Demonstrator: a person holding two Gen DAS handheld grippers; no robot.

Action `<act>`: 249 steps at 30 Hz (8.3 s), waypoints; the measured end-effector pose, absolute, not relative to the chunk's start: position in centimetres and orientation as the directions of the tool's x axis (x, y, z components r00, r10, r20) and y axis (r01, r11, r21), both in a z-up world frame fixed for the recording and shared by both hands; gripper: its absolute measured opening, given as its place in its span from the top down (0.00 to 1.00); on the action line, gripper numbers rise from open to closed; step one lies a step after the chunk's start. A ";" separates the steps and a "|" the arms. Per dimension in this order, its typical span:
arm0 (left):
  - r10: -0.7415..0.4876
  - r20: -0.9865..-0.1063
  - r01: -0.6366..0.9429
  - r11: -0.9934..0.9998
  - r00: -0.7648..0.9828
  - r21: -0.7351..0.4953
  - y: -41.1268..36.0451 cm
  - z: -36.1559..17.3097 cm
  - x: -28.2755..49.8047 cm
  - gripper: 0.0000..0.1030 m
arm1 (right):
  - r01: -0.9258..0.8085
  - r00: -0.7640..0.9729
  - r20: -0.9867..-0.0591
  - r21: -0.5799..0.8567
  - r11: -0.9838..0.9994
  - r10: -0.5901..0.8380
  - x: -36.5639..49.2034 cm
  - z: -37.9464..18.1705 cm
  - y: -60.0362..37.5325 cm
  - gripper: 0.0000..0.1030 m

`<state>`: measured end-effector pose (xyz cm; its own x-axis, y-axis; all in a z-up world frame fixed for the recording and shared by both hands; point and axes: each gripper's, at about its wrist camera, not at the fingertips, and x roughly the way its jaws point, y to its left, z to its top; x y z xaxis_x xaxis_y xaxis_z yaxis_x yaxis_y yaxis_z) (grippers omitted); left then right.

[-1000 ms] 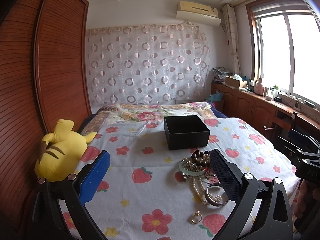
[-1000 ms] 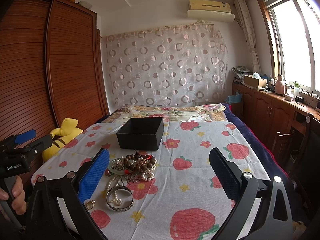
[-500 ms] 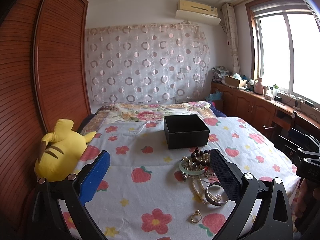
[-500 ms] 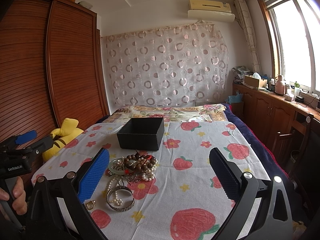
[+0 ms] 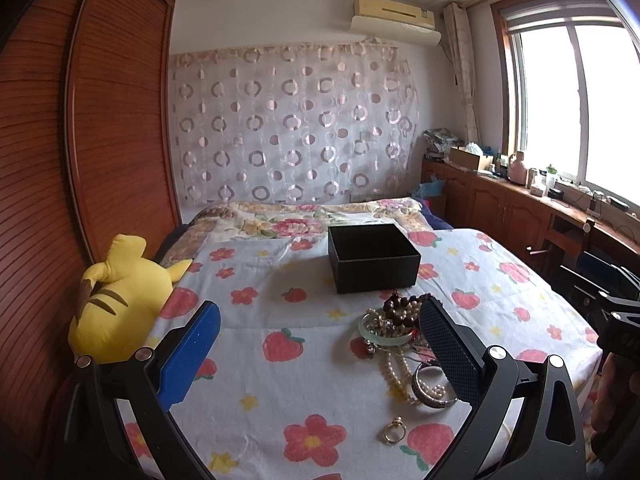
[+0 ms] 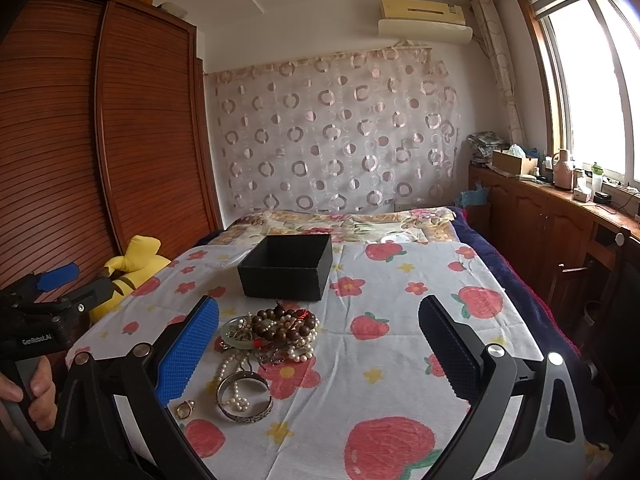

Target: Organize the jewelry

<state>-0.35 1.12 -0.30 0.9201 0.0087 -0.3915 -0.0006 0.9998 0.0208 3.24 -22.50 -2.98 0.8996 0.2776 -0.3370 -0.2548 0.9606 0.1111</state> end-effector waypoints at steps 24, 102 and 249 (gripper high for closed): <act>-0.165 -0.646 0.188 0.982 0.746 -0.033 -0.4 -8.1 2.6 0.06 | -0.366 0.793 -0.477 0.125 0.922 0.380 5.0 -7.9 -22.0 0.09; -0.253 -0.636 0.286 0.957 0.729 -0.053 -0.5 -5.8 11.7 0.82 | -0.558 0.673 -0.616 -0.059 0.828 0.410 11.7 -6.6 -18.4 0.43; -0.245 -0.798 0.427 0.904 0.550 0.016 -6.2 -10.3 17.2 0.20 | -0.457 0.673 -0.644 0.024 0.889 0.363 14.9 -10.1 -22.7 0.85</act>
<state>17.19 -6.21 -10.35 0.5502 -0.2452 -0.7982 0.4266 0.9043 0.0162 14.90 -22.72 -10.14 0.6732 0.3631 -0.6442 -0.4567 0.8893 0.0240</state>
